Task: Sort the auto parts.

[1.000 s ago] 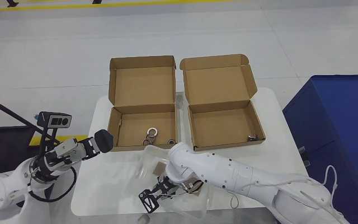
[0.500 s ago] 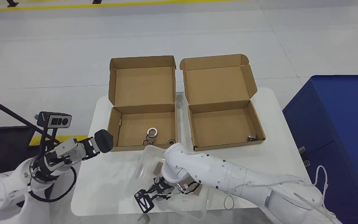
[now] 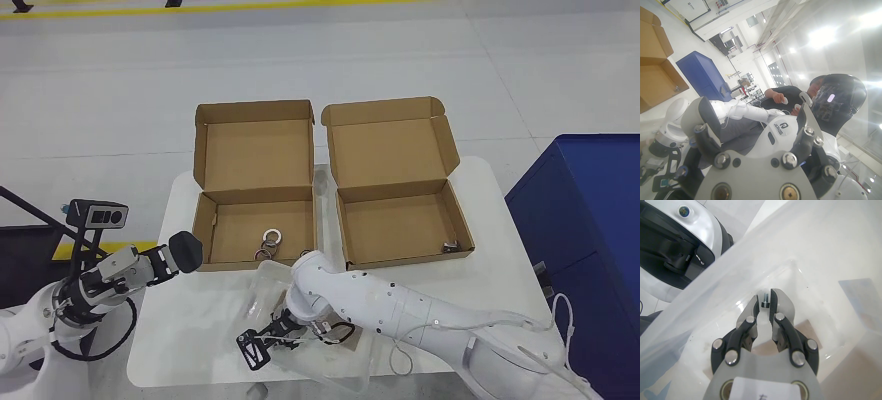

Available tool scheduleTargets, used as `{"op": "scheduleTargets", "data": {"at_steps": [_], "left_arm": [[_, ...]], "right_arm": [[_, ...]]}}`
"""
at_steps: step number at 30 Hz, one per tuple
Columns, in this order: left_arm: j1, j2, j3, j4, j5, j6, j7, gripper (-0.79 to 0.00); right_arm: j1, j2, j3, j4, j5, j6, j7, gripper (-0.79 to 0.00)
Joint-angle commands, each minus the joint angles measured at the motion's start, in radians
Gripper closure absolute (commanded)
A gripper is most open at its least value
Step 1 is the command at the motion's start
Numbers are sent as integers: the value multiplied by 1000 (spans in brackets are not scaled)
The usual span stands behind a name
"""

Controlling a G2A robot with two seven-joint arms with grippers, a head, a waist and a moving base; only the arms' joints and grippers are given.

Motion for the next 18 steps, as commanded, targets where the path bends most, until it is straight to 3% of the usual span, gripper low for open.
{"op": "scheduleTargets", "data": {"at_steps": [1,10,18], "left_arm": [[0,0,0,0,0,0,0,-785],[0,0,0,0,0,0,0,-785],[0,0,0,0,0,0,0,-785]], "right_arm": [[1,-5,0,11,-8,0,-6,0],[17,-8,0,7,-2,0,12,0],[70,81,2,-104,126,0,-10,0]]}}
